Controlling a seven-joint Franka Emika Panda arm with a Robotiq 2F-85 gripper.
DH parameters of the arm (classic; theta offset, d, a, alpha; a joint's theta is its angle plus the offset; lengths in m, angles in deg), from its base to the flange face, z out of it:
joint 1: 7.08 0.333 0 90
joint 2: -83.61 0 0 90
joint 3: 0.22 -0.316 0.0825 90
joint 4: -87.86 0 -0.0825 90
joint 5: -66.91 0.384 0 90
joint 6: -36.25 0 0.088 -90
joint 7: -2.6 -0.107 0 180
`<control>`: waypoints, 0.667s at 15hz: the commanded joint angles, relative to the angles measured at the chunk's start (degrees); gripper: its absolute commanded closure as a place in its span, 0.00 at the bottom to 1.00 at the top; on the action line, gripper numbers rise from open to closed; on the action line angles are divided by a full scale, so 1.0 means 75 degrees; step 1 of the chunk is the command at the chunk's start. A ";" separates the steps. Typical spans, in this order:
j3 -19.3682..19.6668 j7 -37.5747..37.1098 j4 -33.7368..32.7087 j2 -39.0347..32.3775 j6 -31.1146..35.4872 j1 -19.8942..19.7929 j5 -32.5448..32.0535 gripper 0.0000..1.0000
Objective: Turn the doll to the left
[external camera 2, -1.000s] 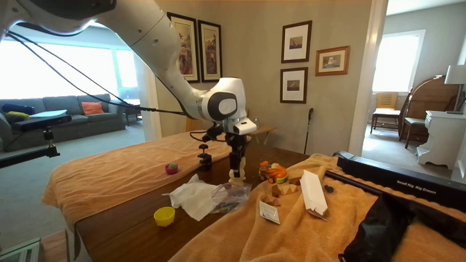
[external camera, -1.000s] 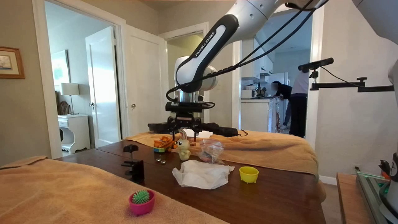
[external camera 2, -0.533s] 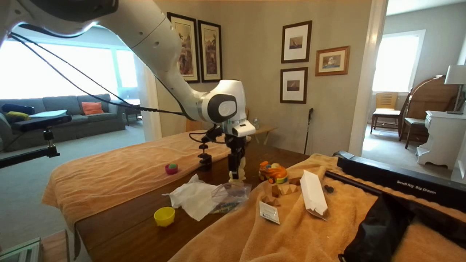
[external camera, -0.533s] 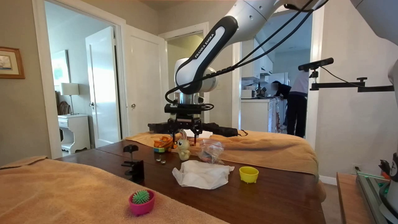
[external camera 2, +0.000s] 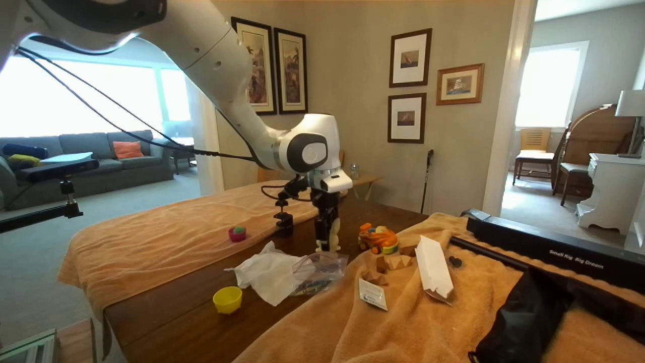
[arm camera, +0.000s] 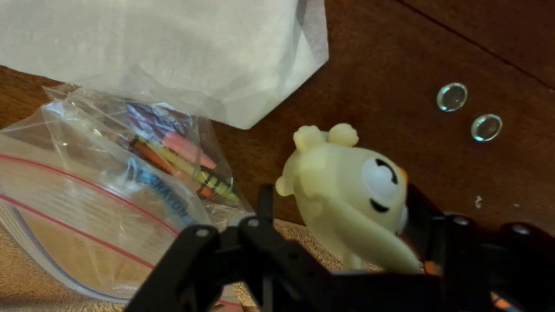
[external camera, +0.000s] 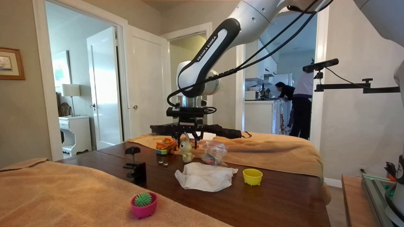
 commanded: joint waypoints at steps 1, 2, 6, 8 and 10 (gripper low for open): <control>-0.0054 -0.0129 -0.0331 -0.0181 -0.0254 -0.0017 0.0168 0.56; -0.0060 -0.0116 -0.0337 -0.0181 -0.0259 -0.0021 0.0173 0.64; -0.0166 0.0090 -0.0403 -0.0175 -0.0312 -0.0078 0.0222 0.77; -0.0369 0.0567 -0.0454 -0.0168 -0.0547 -0.0190 0.0279 0.85; -0.0667 0.1532 -0.0425 -0.0122 -0.0764 -0.0353 0.0306 0.87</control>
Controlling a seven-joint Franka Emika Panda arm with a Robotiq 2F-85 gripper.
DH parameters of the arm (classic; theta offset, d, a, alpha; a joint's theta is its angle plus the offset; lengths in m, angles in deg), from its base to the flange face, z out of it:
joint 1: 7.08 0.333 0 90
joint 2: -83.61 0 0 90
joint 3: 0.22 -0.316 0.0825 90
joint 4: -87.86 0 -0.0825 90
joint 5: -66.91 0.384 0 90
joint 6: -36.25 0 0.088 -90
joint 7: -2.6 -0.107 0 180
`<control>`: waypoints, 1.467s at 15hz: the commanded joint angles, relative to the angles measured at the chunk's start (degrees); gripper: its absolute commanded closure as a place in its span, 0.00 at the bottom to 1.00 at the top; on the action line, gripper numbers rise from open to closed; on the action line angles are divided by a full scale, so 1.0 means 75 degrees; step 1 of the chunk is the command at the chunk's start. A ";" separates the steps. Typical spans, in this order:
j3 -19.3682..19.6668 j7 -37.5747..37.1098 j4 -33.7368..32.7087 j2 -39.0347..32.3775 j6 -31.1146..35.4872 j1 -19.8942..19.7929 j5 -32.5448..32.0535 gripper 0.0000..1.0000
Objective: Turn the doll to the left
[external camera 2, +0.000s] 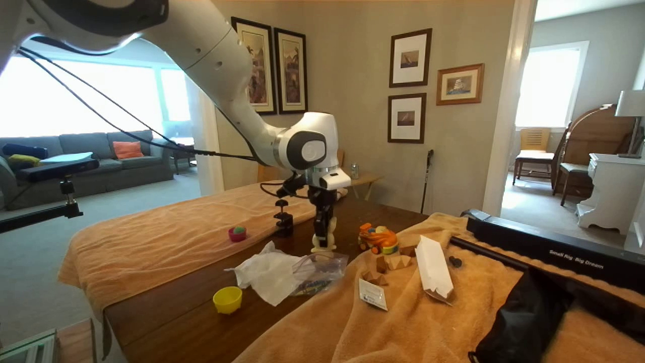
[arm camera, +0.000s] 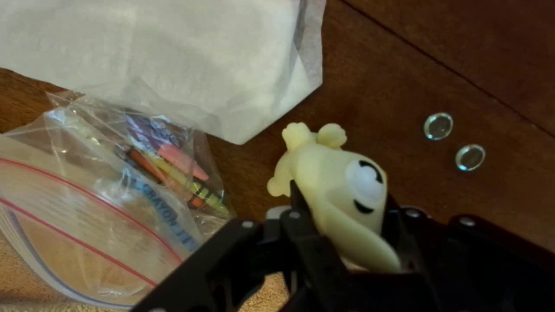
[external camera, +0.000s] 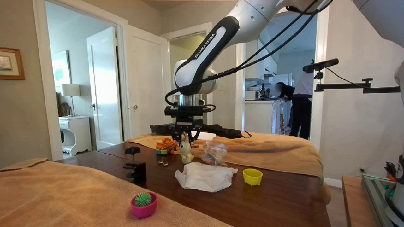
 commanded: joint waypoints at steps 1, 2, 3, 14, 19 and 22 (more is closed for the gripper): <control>-0.0456 0.1491 -0.0184 -0.0039 -0.0422 -0.0268 0.0246 0.91; -0.0514 0.1878 -0.0171 0.0003 -0.0510 -0.0284 0.0233 0.91; -0.0534 0.2269 -0.0132 0.0052 -0.0545 -0.0277 0.0170 0.91; -0.0783 0.7030 0.0286 0.0479 -0.0749 -0.0587 0.0093 0.93; -0.1211 0.9110 0.0245 0.0540 -0.0968 -0.0900 0.0175 0.93; -0.1505 1.0307 0.0184 0.0505 -0.1235 -0.1099 0.0238 0.93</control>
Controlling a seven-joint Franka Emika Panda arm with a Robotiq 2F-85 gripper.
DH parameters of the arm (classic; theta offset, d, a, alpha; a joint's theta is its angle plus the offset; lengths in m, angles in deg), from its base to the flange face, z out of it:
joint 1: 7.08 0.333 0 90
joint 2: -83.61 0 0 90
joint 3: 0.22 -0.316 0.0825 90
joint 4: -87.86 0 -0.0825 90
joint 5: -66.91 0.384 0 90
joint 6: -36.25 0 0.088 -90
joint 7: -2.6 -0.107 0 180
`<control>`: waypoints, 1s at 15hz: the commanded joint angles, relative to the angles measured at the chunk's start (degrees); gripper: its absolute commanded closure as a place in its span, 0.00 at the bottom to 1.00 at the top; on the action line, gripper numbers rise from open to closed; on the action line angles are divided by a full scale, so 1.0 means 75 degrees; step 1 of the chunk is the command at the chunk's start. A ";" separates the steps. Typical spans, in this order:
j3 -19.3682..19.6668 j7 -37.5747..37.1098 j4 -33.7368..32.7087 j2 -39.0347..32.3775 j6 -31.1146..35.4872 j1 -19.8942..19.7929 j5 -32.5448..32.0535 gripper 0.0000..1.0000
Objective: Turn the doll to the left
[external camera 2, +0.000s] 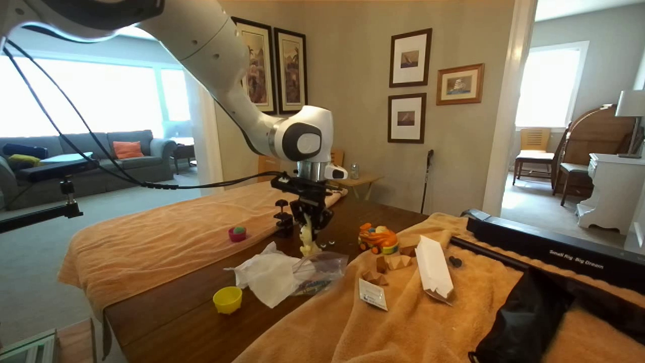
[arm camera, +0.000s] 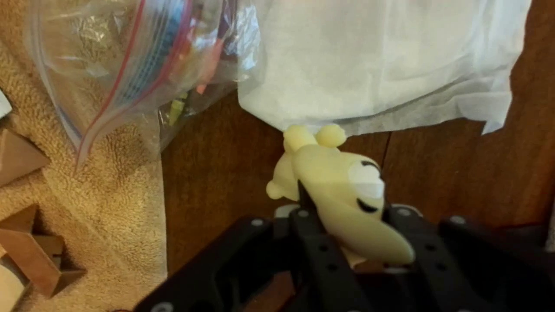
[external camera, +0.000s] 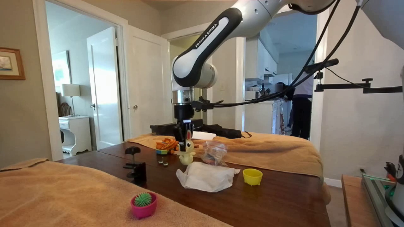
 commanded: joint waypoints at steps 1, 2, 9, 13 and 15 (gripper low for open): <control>-0.0432 0.1537 0.0127 0.0215 -0.0440 -0.0350 0.0237 0.93; -0.0519 0.1923 0.0106 0.0203 -0.0580 -0.0409 0.0242 0.93; -0.0783 0.4216 -0.0098 0.0113 -0.1785 -0.0592 0.0004 0.93; -0.0580 0.4639 -0.0090 0.0187 -0.1745 -0.0365 -0.0450 0.93; -0.0497 0.4798 -0.0041 0.0246 -0.1589 -0.0273 -0.0835 0.93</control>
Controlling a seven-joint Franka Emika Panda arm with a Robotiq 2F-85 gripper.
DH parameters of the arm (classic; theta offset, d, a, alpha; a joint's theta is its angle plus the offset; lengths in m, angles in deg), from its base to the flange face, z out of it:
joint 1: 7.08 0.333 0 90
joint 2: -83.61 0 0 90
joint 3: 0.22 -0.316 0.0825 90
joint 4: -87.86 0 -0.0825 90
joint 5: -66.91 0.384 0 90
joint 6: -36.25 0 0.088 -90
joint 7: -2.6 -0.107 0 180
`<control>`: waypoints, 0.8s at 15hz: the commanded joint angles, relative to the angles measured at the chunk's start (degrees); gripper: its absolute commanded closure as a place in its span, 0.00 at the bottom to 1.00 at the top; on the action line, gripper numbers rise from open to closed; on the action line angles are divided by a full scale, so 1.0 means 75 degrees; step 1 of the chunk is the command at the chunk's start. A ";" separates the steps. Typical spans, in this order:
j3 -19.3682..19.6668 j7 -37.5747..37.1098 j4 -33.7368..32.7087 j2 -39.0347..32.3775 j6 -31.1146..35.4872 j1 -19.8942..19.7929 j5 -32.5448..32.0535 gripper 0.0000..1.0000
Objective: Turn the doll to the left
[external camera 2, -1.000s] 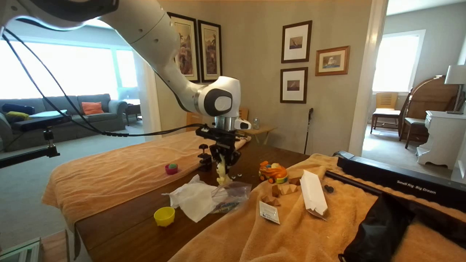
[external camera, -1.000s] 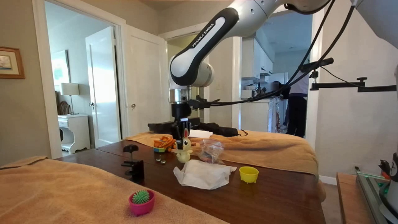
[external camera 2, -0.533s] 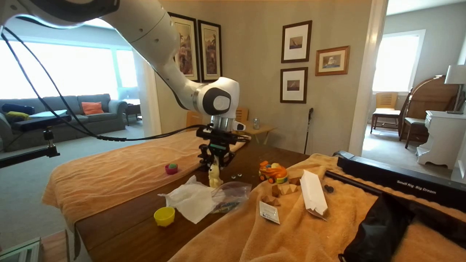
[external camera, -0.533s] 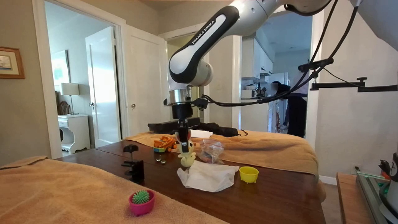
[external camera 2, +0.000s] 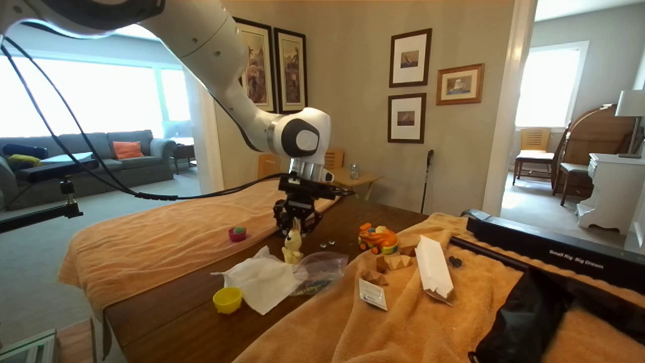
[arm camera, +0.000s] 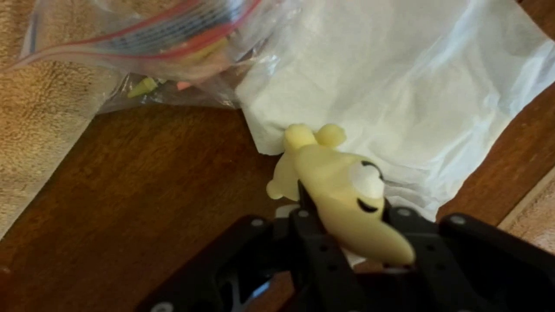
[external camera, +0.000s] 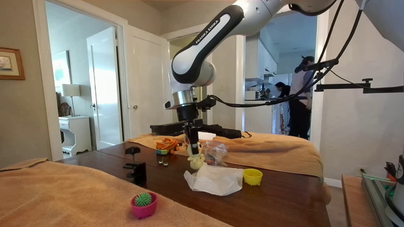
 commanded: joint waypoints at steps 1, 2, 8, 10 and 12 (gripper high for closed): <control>0.0176 0.0352 0.0028 0.0235 0.0038 0.0210 -0.0694 0.93; 0.0204 0.0387 0.0052 0.0259 0.0107 0.0242 -0.0864 0.93; 0.0270 0.0150 0.0271 0.0301 0.1122 0.0325 -0.1157 0.93; 0.0268 0.0129 0.0306 0.0298 0.1313 0.0302 -0.1052 0.93; 0.0242 0.0115 0.0301 0.0294 0.1327 0.0260 -0.0907 0.93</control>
